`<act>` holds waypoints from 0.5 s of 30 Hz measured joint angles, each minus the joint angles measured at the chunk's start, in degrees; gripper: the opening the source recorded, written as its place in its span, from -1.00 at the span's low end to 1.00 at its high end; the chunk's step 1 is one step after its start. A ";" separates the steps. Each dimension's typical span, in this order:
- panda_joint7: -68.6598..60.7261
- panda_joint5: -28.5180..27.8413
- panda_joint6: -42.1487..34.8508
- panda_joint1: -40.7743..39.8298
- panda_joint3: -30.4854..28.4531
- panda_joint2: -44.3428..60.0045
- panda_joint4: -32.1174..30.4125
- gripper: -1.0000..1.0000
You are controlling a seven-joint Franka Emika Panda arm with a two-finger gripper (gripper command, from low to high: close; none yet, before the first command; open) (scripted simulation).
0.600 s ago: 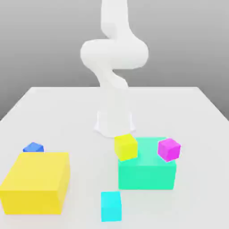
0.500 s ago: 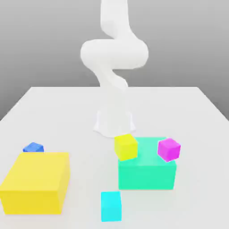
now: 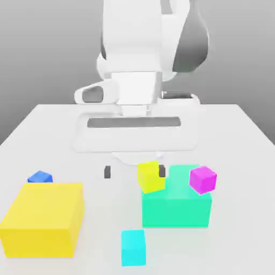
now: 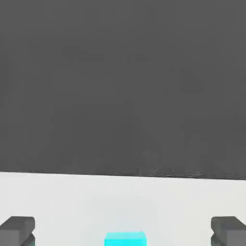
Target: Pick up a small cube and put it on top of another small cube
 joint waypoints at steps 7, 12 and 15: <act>-1.05 -0.10 7.75 -0.27 0.02 14.52 -3.10 0.00; -1.54 0.50 15.24 -0.92 0.79 23.88 -1.65 -1.00; -1.48 0.44 15.23 -0.93 0.80 23.88 -1.65 -1.00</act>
